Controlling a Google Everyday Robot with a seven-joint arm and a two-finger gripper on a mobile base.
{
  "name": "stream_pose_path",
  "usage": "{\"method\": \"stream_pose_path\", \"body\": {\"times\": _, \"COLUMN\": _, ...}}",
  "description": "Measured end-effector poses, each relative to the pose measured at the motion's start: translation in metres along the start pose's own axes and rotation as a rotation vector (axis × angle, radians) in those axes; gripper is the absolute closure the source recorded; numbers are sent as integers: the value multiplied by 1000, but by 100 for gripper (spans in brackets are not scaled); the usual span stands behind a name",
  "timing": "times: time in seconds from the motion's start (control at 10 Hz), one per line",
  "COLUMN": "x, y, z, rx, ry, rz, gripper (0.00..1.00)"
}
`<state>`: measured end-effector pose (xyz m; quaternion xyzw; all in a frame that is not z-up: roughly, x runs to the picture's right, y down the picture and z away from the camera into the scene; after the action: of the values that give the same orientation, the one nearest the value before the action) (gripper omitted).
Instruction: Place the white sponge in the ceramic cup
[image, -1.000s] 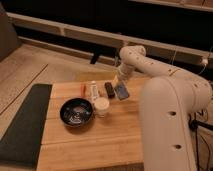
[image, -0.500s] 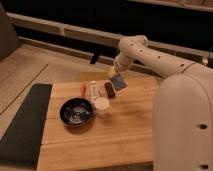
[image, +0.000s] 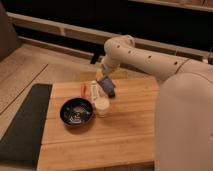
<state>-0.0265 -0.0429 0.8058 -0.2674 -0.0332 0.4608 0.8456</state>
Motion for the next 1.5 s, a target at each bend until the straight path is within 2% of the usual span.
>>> {"method": "stream_pose_path", "body": {"times": 0.2, "x": 11, "y": 21, "z": 7, "rx": -57, "ry": 5, "rz": 46, "gripper": 100}}
{"method": "stream_pose_path", "body": {"times": 0.5, "x": 10, "y": 23, "z": 7, "rx": -59, "ry": 5, "rz": 46, "gripper": 100}}
{"method": "stream_pose_path", "body": {"times": 0.7, "x": 9, "y": 20, "z": 6, "rx": -50, "ry": -2, "rz": 39, "gripper": 100}}
{"method": "stream_pose_path", "body": {"times": 0.9, "x": -2, "y": 26, "z": 6, "rx": -30, "ry": -18, "rz": -32, "gripper": 100}}
{"method": "stream_pose_path", "body": {"times": 1.1, "x": -7, "y": 30, "z": 6, "rx": -14, "ry": -19, "rz": -71, "gripper": 100}}
{"method": "stream_pose_path", "body": {"times": 1.5, "x": -7, "y": 30, "z": 13, "rx": -4, "ry": -25, "rz": -66, "gripper": 100}}
